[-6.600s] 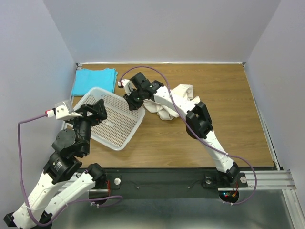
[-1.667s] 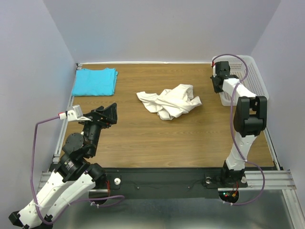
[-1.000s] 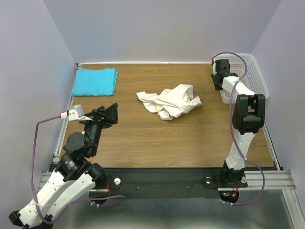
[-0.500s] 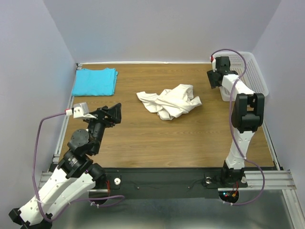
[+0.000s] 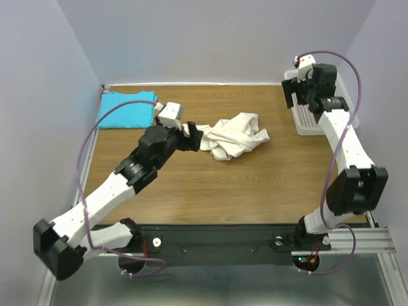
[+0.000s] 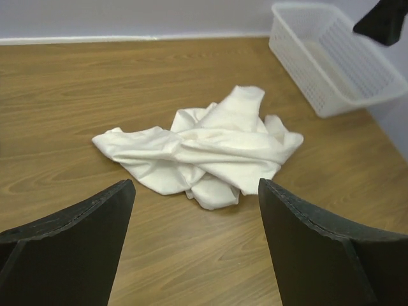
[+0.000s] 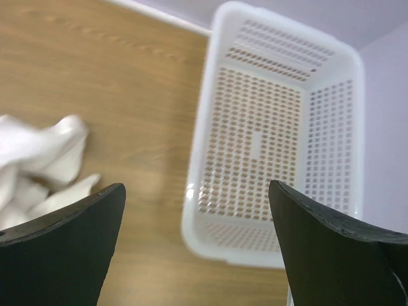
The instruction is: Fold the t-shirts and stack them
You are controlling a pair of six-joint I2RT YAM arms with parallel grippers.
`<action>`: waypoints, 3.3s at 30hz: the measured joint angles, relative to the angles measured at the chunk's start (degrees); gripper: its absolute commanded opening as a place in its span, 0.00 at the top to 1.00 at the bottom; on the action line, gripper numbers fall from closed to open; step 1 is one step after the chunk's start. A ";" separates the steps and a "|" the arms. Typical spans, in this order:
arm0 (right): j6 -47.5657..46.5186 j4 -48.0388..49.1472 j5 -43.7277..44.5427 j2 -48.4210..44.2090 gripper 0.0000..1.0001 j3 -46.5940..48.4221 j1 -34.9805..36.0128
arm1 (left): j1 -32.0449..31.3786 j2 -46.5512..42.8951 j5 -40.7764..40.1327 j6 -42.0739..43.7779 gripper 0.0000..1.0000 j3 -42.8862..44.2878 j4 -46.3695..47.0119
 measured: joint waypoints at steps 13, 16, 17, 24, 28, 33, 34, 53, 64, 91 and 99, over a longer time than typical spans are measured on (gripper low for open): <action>-11.96 -3.19 -47.98 -21.77 0.00 -30.14 -0.20 | 0.92 34.71 21.03 27.21 0.19 20.31 -3.91; -12.57 -3.34 -50.88 -22.56 0.00 -32.63 -0.20 | 2.32 38.53 25.33 32.81 0.22 21.59 -4.39; -12.66 -3.41 -51.28 -22.91 0.00 -33.29 -0.20 | 3.32 40.39 27.04 34.27 0.25 22.69 -5.07; -13.05 -3.39 -52.19 -24.09 0.01 -35.36 -0.20 | 9.51 53.55 36.72 39.01 0.35 34.23 -8.57; -13.09 -3.39 -52.37 -24.06 0.01 -35.80 -0.22 | 10.08 60.04 38.27 39.91 0.37 40.24 -11.32; -13.14 -3.37 -52.57 -24.06 0.01 -35.85 -0.48 | 9.70 63.39 39.36 40.24 0.41 40.81 -13.90; -13.14 -3.34 -52.57 -24.06 0.01 -35.89 -0.79 | 9.70 63.69 39.78 40.24 0.43 40.81 -14.56; -13.05 -3.37 -52.37 -23.76 0.01 -36.02 -1.73 | 9.66 62.69 39.58 39.26 1.00 40.81 -15.32; -9.97 -3.37 -50.47 -20.94 0.01 -32.00 -1.75 | 9.66 33.68 36.57 35.23 1.00 37.75 -12.39; 1.55 -3.08 -48.22 14.62 0.09 -0.70 8.61 | 9.64 5.75 30.32 25.46 1.00 24.09 -15.54; 4.59 -2.95 -43.56 28.59 0.08 10.60 13.97 | 9.66 -3.80 28.04 18.10 1.00 12.83 -17.40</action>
